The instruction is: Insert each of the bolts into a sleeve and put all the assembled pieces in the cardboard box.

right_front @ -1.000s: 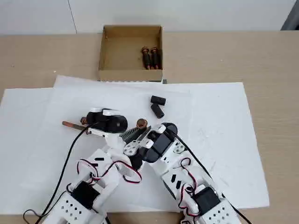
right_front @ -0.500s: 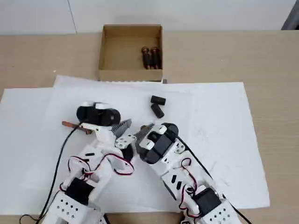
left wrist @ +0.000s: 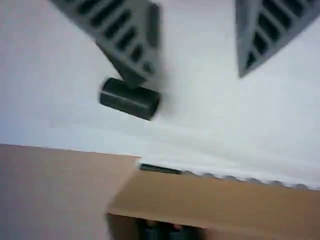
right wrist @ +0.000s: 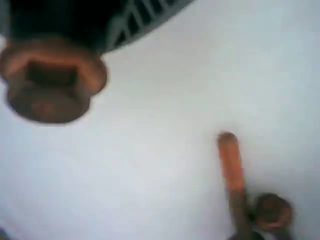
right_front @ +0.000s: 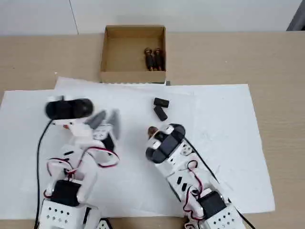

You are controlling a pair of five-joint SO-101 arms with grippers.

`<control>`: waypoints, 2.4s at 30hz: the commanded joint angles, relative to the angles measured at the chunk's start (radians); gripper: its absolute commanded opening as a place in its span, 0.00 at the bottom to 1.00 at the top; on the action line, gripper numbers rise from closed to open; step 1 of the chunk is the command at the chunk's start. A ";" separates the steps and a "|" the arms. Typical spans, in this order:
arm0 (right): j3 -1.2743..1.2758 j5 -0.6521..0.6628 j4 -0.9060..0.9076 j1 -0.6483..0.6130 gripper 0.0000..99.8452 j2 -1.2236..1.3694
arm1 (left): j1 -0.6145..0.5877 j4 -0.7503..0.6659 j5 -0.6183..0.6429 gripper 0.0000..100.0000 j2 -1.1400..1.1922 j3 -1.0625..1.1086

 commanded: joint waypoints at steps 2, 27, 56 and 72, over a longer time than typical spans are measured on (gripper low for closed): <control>-0.009 0.002 -0.024 0.094 0.00 -0.016 | -0.129 0.002 -0.167 0.01 -0.014 0.016; -0.526 -0.169 0.403 0.243 0.00 0.302 | -0.215 -0.041 -0.278 0.01 -0.012 0.274; -1.998 -0.071 0.257 0.240 0.00 1.837 | -0.213 -0.040 -0.278 0.01 -0.012 0.297; -2.177 0.270 -0.056 0.197 0.00 2.287 | -0.213 -0.038 -0.278 0.01 -0.012 0.297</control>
